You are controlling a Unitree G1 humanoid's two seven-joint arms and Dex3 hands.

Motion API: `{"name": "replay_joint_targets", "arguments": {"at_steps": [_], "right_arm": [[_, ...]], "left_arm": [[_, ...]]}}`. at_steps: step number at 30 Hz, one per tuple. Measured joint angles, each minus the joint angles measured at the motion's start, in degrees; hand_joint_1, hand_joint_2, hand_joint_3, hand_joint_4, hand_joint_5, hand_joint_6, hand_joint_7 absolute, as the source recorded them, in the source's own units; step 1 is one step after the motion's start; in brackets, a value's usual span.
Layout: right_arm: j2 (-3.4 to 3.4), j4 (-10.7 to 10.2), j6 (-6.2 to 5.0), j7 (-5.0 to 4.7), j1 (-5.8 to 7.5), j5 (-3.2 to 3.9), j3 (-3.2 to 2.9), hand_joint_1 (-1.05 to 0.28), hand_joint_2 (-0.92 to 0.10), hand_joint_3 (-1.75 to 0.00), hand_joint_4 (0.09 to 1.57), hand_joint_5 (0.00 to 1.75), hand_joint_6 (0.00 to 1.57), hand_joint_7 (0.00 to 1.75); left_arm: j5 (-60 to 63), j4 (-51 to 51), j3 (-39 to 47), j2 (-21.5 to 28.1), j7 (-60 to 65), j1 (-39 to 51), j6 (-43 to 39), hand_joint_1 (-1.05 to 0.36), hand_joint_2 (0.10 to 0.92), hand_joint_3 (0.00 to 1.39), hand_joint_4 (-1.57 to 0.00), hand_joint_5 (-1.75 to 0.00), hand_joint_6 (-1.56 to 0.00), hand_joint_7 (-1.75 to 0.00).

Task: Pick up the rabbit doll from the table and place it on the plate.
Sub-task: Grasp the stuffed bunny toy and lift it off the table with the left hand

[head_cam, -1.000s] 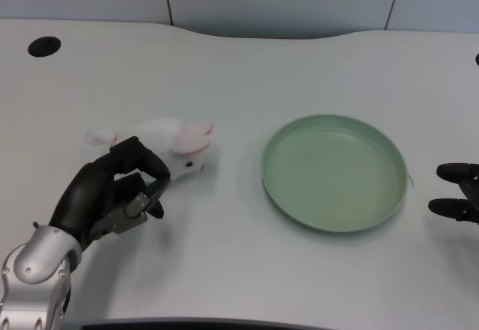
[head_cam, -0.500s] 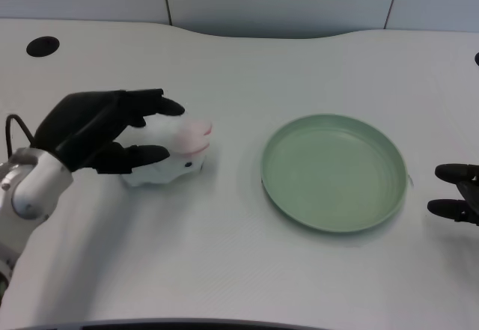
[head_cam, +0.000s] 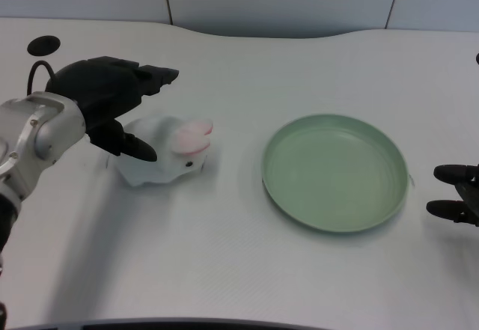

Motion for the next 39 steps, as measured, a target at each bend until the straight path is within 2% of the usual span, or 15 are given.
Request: {"name": "replay_joint_targets", "arguments": {"at_steps": [3,7,11,12,13,15,18,24,28,31,36,39], "right_arm": [[-0.01,-0.07,-0.08,0.14,0.13,0.05,0.00,-0.45,-0.92,-0.19,1.16,0.02,1.06,0.00],[0.00,0.09,-0.35,1.12,0.34,0.42,-0.09,-0.45,-0.92,-0.19,1.16,0.02,1.07,0.01],[0.02,-0.09,-0.34,1.11,0.78,0.57,-0.13,-0.45,-0.92,-0.18,1.16,0.02,1.07,0.01],[0.06,-0.25,-0.30,1.08,0.96,0.79,-0.17,-0.45,-0.92,-0.17,1.16,0.02,1.08,0.01],[0.16,-0.70,-0.03,1.04,1.19,1.33,-0.22,-0.45,-0.92,-0.16,1.16,0.01,1.08,0.01],[0.37,-2.22,0.81,0.92,1.63,1.70,-0.27,-0.45,-0.92,-0.17,1.15,0.01,1.07,0.00],[0.36,-3.86,1.58,0.82,2.53,1.70,-0.20,-0.45,-0.92,-0.18,1.13,0.00,1.07,0.00],[0.36,-5.29,1.64,0.38,3.85,1.50,-0.11,-0.46,-0.92,-0.19,1.13,0.00,1.07,0.00],[0.40,-7.01,1.74,0.40,5.14,1.57,-0.10,-0.46,-0.92,-0.18,1.15,0.01,1.07,0.00],[0.74,-8.68,2.03,0.39,6.17,1.61,-0.06,-0.45,-0.92,-0.18,1.15,0.01,1.07,0.00],[0.94,-10.16,2.67,0.49,7.46,1.66,-0.03,-0.46,-0.92,-0.19,1.14,0.01,1.06,0.00],[0.94,-11.12,3.11,0.49,7.97,1.66,-0.03,-0.46,-0.92,-0.19,1.14,0.01,1.06,0.00]], "left_arm": [[0.21,7.53,-2.22,-3.01,-1.05,-3.53,2.04,-0.94,0.921,0.11,0.00,0.00,0.00,0.00],[0.25,15.97,-4.31,-6.37,-1.77,-7.39,3.93,-0.98,0.921,0.12,0.00,0.00,0.00,0.00],[1.44,21.80,-6.87,-8.45,-2.69,-10.50,5.49,-1.00,0.921,0.12,0.00,0.00,0.00,0.00],[1.62,22.73,-7.35,-8.69,-2.65,-11.04,5.79,-1.00,0.921,0.10,0.00,0.00,0.00,0.00],[1.86,23.51,-7.80,-8.99,-2.63,-11.43,6.18,-1.00,0.921,0.09,0.00,0.00,0.00,0.00],[1.91,25.18,-8.41,-9.95,-2.60,-11.78,7.40,-1.00,0.921,0.09,0.00,0.00,0.00,0.00],[1.70,26.96,-8.75,-11.49,-3.13,-11.91,9.33,-0.99,0.921,0.09,0.00,0.00,0.00,0.00],[1.41,28.46,-9.10,-13.38,-4.32,-12.94,13.86,-1.00,0.921,0.09,0.00,0.00,0.00,0.00],[1.99,29.05,-10.27,-14.22,-3.55,-12.97,14.88,-0.99,0.908,0.07,0.00,0.00,0.00,0.00],[2.78,29.36,-11.57,-14.36,-1.68,-12.95,14.49,-1.00,0.918,0.06,0.00,0.00,0.00,0.00],[4.98,29.64,-14.08,-15.03,4.27,-12.30,14.32,-0.84,0.876,0.01,-0.07,-0.03,-0.07,-0.03],[5.88,29.75,-15.05,-15.45,6.44,-11.94,14.47,-0.81,0.873,0.01,-0.09,-0.04,-0.09,-0.03]]}}
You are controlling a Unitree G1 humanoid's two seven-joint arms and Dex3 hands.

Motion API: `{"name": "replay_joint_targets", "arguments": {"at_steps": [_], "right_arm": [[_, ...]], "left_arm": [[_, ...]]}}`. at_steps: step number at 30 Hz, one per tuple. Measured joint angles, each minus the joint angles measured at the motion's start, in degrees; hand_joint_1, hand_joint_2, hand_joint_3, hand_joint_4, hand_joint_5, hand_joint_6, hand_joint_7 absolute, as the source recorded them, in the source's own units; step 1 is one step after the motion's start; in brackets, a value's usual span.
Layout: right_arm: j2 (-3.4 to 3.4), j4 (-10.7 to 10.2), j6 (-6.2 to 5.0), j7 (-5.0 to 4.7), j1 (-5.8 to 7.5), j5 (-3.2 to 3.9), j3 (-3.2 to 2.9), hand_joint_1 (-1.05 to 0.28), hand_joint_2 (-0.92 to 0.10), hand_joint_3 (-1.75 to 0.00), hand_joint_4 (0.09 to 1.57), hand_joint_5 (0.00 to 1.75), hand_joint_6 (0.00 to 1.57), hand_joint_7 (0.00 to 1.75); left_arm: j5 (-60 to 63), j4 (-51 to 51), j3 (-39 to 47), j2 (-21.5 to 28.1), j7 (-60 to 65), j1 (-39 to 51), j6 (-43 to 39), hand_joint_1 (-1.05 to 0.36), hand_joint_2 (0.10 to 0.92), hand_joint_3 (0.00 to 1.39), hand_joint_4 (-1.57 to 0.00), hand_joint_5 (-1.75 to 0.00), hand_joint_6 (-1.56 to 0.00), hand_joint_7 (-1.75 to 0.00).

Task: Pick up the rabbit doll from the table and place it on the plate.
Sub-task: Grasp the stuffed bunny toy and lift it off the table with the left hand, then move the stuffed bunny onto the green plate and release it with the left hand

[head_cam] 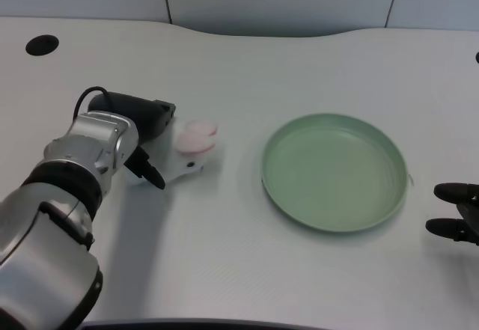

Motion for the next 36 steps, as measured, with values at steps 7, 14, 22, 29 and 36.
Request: {"name": "replay_joint_targets", "arguments": {"at_steps": [7,14,22,29,36], "right_arm": [[0.23,-3.02,0.01,-0.15,2.49,0.03,-0.01,-0.46,-0.92,-0.19,1.14,0.01,1.07,0.01],[0.23,-5.10,0.98,-0.48,4.22,0.08,0.00,-0.46,-0.92,-0.19,1.15,0.01,1.07,0.00],[0.53,-5.42,0.78,-0.66,4.79,-0.14,0.04,-0.47,-0.92,-0.18,1.15,0.01,1.07,0.00],[0.75,-5.35,0.15,-1.14,4.67,-0.25,0.24,-0.45,-0.92,-0.19,1.15,0.01,1.06,0.00],[0.75,-2.85,-1.01,0.21,3.24,0.00,0.23,-0.45,-0.92,-0.20,1.14,0.00,1.05,0.00]], "left_arm": [[0.37,0.11,-1.01,-0.98,5.69,1.43,1.81,-0.46,0.834,0.00,-0.43,-0.12,-0.49,-0.06],[0.28,0.14,-0.90,-0.86,8.72,1.96,0.86,-0.40,0.853,0.00,-0.46,-0.52,-0.59,-0.33],[3.63,0.36,-3.64,0.87,22.05,4.00,-4.35,-0.24,0.918,0.04,-0.68,-1.74,-0.83,-0.63],[-1.73,0.53,1.77,0.84,19.95,3.93,-5.30,-0.22,0.921,0.20,-0.63,-1.75,-0.48,-1.71],[-5.91,-0.18,6.72,0.82,20.27,2.29,-7.77,-0.12,0.907,0.06,-0.68,-1.75,-0.46,-1.74]]}}
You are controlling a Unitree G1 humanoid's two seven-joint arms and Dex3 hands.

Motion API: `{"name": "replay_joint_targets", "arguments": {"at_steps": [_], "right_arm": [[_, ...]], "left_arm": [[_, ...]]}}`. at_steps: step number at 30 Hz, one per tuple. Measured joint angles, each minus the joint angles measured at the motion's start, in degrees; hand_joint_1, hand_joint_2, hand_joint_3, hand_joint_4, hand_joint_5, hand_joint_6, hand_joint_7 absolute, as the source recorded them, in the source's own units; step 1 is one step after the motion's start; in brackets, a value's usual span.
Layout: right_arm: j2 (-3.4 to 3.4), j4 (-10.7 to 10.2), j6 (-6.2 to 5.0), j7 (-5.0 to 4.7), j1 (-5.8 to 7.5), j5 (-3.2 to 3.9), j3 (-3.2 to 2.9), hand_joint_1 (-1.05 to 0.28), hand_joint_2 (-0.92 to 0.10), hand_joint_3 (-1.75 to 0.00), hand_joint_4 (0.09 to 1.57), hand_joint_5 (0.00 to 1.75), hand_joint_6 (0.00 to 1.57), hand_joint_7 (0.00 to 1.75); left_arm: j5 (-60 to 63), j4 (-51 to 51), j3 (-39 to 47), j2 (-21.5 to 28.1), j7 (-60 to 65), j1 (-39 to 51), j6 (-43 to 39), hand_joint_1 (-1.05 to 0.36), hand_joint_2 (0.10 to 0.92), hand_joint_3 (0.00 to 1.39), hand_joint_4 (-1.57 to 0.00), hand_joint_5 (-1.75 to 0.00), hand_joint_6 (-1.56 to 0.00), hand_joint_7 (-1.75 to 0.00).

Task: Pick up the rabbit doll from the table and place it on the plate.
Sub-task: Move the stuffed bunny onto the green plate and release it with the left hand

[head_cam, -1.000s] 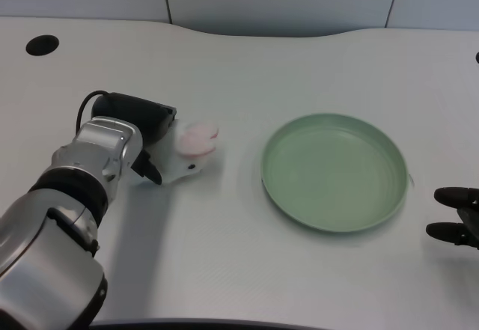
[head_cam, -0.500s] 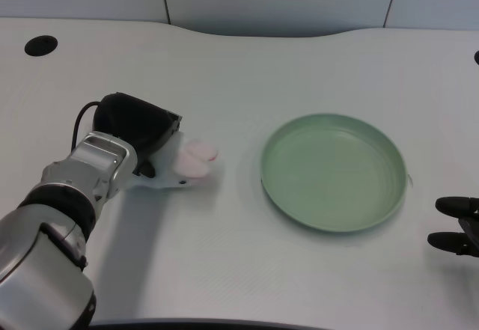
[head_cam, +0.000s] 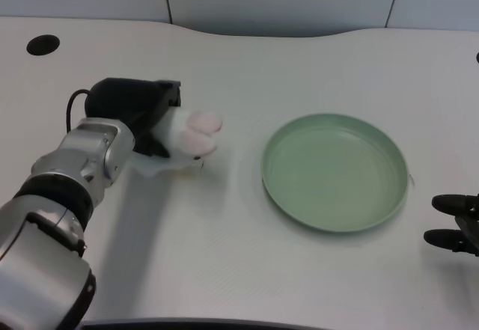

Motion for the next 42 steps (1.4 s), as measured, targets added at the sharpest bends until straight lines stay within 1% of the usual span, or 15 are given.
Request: {"name": "replay_joint_targets", "arguments": {"at_steps": [5,9,11,13,15,17,20,22,23,25,29,34,36,39,42], "right_arm": [[-0.19,1.47,-0.40,0.12,-1.04,-0.38,0.01,-0.45,-0.92,-0.21,1.15,0.01,1.06,0.00],[-0.22,2.15,-0.41,0.12,-2.04,-0.50,0.04,-0.44,-0.92,-0.21,1.15,0.01,1.06,0.01],[-0.22,2.29,-0.41,0.11,-2.33,-0.46,0.06,-0.44,-0.92,-0.21,1.15,0.01,1.06,0.00],[-0.22,2.30,-0.43,-0.17,-2.37,-0.83,0.20,-0.45,-0.92,-0.21,1.15,0.00,1.06,0.00],[-0.22,2.30,-0.44,-0.37,-2.37,-1.63,0.48,-0.45,-0.92,-0.21,1.15,0.00,1.06,0.00],[-0.21,2.30,-0.44,-0.37,-2.40,-1.80,0.77,-0.45,-0.92,-0.22,1.15,0.00,1.06,0.00],[-0.10,2.29,-0.58,-1.00,-2.36,-2.31,1.15,-0.46,-0.92,-0.21,1.16,0.01,1.06,0.00],[0.60,2.08,-0.56,-1.07,-2.42,-2.27,1.90,-0.45,-0.92,-0.20,1.17,0.02,1.07,0.00],[1.15,1.89,-0.51,-0.94,-2.48,-2.16,2.19,-0.45,-0.92,-0.20,1.17,0.02,1.07,0.00],[1.99,1.64,-0.43,-0.69,-2.54,-1.67,2.33,-0.44,-0.92,-0.20,1.17,0.02,1.06,0.00],[2.04,1.22,-0.31,-0.42,-2.44,-1.55,2.34,-0.44,-0.92,-0.21,1.16,0.01,1.06,0.00],[2.05,0.10,-0.32,-0.12,-2.17,-1.67,2.80,-0.44,-0.92,-0.22,1.18,0.02,1.08,0.01],[2.07,-0.06,-0.32,-0.12,-1.97,-1.77,3.16,-0.43,-0.92,-0.21,1.18,0.02,1.09,0.01],[2.29,-0.65,-0.25,-0.12,-1.56,-1.65,3.28,-0.43,-0.92,-0.20,1.18,0.02,1.09,0.01],[2.32,-0.86,-0.30,-0.18,-1.46,-1.84,3.57,-0.43,-0.92,-0.21,1.17,0.02,1.09,0.01]], "left_arm": [[-2.86,-1.06,3.27,-0.70,0.89,-3.27,-2.16,-0.14,0.920,0.07,-0.73,-1.75,-0.49,-1.75],[-3.21,-1.85,3.85,-3.13,0.92,-5.49,-3.44,-0.11,0.893,0.06,-0.74,-1.75,-0.52,-1.75],[-3.21,-2.23,3.86,-4.34,1.01,-6.12,-4.15,-0.18,0.893,0.05,-0.71,-1.75,-0.52,-1.75],[-3.18,-2.27,3.82,-5.64,1.01,-6.65,-4.36,-0.14,0.877,0.04,-0.75,-1.75,-0.54,-1.75],[-3.14,-2.30,3.72,-7.04,1.00,-7.21,-4.78,-0.13,0.874,0.03,-0.76,-1.75,-0.54,-1.75],[-3.10,-2.36,3.67,-7.70,1.00,-7.57,-5.25,-0.13,0.874,0.03,-0.76,-1.75,-0.54,-1.75],[-2.52,-2.35,2.49,-10.02,0.93,-7.88,-5.57,-0.16,0.906,0.05,-0.83,-1.75,-0.58,-1.75],[-2.21,-2.34,1.34,-12.64,0.39,-7.88,-5.86,-0.18,0.916,0.05,-0.84,-1.75,-0.59,-1.75],[-1.95,-2.34,0.82,-14.00,-0.19,-7.89,-5.99,-0.18,0.917,0.06,-0.84,-1.75,-0.59,-1.75],[-1.79,-2.34,0.03,-16.09,-1.23,-7.89,-6.31,-0.19,0.915,0.06,-0.84,-1.75,-0.59,-1.75],[-1.76,-2.27,-0.96,-17.87,-3.14,-7.91,-6.56,-0.18,0.908,0.05,-0.82,-1.75,-0.58,-1.75],[-1.04,-2.09,-2.00,-18.94,-3.71,-7.90,-6.59,-0.12,0.895,0.03,-0.80,-1.75,-0.58,-1.75],[-0.94,-1.94,-2.03,-19.33,-3.71,-7.90,-6.53,-0.12,0.904,0.04,-0.80,-1.75,-0.58,-1.75],[-0.90,-1.77,-2.04,-20.23,-3.71,-7.89,-6.04,-0.13,0.919,0.06,-0.80,-1.75,-0.57,-1.75],[-0.69,-1.74,-2.34,-20.48,-3.73,-7.89,-6.03,-0.16,0.921,0.10,-0.77,-1.75,-0.54,-1.75]]}}
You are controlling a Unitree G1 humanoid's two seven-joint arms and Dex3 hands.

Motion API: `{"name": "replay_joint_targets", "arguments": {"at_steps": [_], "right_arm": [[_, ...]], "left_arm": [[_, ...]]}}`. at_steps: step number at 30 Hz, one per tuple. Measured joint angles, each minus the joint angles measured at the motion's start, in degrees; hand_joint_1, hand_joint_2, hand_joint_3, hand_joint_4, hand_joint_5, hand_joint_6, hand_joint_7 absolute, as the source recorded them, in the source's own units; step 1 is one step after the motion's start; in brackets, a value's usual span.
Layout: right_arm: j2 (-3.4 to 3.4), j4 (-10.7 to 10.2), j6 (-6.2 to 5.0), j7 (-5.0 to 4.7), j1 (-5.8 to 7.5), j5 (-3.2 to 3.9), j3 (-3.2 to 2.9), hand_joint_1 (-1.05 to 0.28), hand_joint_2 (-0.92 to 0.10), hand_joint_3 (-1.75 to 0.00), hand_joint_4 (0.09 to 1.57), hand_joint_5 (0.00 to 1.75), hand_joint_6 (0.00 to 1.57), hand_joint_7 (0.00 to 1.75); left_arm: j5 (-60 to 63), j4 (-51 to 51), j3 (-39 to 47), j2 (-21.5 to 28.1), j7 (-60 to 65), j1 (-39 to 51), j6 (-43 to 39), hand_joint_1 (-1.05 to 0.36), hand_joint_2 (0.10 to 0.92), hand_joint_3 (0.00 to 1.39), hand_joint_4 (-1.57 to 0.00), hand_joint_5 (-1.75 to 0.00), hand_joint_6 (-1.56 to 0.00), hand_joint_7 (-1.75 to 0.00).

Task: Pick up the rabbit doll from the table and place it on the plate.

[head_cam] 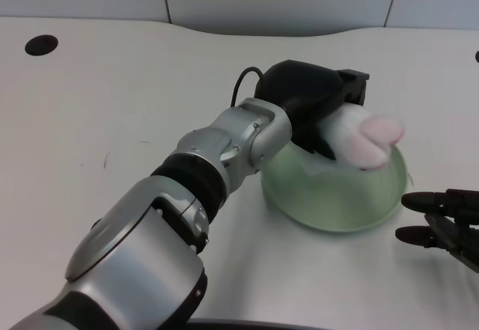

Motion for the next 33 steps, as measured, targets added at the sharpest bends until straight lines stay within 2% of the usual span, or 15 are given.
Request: {"name": "replay_joint_targets", "arguments": {"at_steps": [3,4,5,7,8,9,10,11,15,23,25,28,33], "right_arm": [[0.02,0.00,-0.34,0.01,0.04,-0.12,0.43,-0.43,-0.92,-0.22,1.17,0.01,1.09,0.01],[0.06,0.01,-0.45,0.01,0.03,-0.11,0.54,-0.43,-0.92,-0.23,1.16,0.01,1.08,0.01],[0.13,0.02,-0.59,0.01,0.03,-0.11,0.64,-0.43,-0.92,-0.23,1.16,0.01,1.08,0.01],[0.21,0.02,-0.69,0.00,0.03,-0.11,0.76,-0.43,-0.92,-0.23,1.16,0.01,1.08,0.01],[0.22,0.03,-0.76,-0.01,0.03,-0.12,0.80,-0.43,-0.92,-0.24,1.16,0.01,1.08,0.00],[0.23,0.05,-0.87,-0.01,0.03,-0.13,0.87,-0.43,-0.92,-0.24,1.17,0.01,1.07,0.00],[0.24,0.07,-0.95,-0.01,0.03,-0.17,0.90,-0.43,-0.92,-0.24,1.17,0.01,1.07,0.00],[0.24,0.08,-0.98,-0.01,0.03,-0.17,0.90,-0.43,-0.92,-0.24,1.17,0.01,1.07,0.00],[0.39,0.09,-0.86,-0.01,-0.06,0.08,0.91,-0.42,-0.92,-0.24,1.17,0.01,1.07,0.00],[0.46,0.13,-0.82,-0.01,-0.10,0.20,0.91,-0.42,-0.92,-0.23,1.17,0.01,1.07,0.00],[0.56,0.09,-0.46,-0.01,-0.11,0.46,0.89,-0.42,-0.92,-0.20,1.18,0.02,1.08,0.00],[0.85,-0.37,0.72,-0.24,-0.09,0.58,0.89,-0.42,-0.92,-0.20,1.18,0.02,1.07,0.00],[0.85,-1.23,0.44,-0.01,0.44,0.44,0.89,-0.43,-0.92,-0.22,1.17,0.02,1.06,0.00]], "left_arm": [[0.12,0.07,-0.38,0.20,-1.16,0.00,-0.02,-0.19,0.880,0.07,-0.72,-1.75,-0.51,-1.67],[0.21,0.09,-0.66,0.39,-1.97,-0.01,-0.06,-0.26,0.859,0.04,-0.64,-1.70,-0.48,-1.42],[0.37,0.14,-0.90,0.68,-3.23,-0.02,-0.12,-0.33,0.843,0.02,-0.52,-1.55,-0.46,-1.10],[0.56,0.36,-1.22,1.33,-5.44,-0.02,-0.14,-0.37,0.836,0.01,-0.47,-1.47,-0.47,-0.92],[0.70,0.42,-1.33,1.67,-6.35,-0.04,-0.10,-0.48,0.835,0.00,-0.34,-1.07,-0.36,-0.66],[0.90,0.46,-1.50,2.08,-7.35,-0.08,0.00,-0.54,0.835,0.00,-0.34,-0.67,-0.37,-0.35],[1.09,0.52,-1.74,2.46,-8.10,-0.13,0.14,-0.57,0.835,0.00,-0.36,-0.51,-0.39,-0.22],[1.37,0.56,-2.04,2.74,-8.79,-0.24,0.50,-0.61,0.841,0.00,-0.29,-0.35,-0.36,-0.11],[2.12,0.66,-2.67,2.97,-12.30,-1.47,2.99,-0.68,0.846,0.00,-0.15,-0.19,-0.26,-0.01],[2.15,0.66,-2.71,2.88,-13.58,-2.36,4.10,-0.69,0.845,0.00,-0.13,-0.18,-0.25,0.00],[2.15,0.65,-2.71,2.88,-14.09,-2.38,4.10,-0.77,0.855,0.00,-0.03,-0.11,-0.15,0.00],[2.15,0.65,-2.71,2.89,-14.99,-2.52,4.06,-0.82,0.870,0.01,0.00,-0.05,-0.09,0.00],[1.93,0.48,-2.44,3.12,-15.03,-2.69,3.56,-0.83,0.881,0.01,0.00,-0.01,-0.07,0.00]]}}
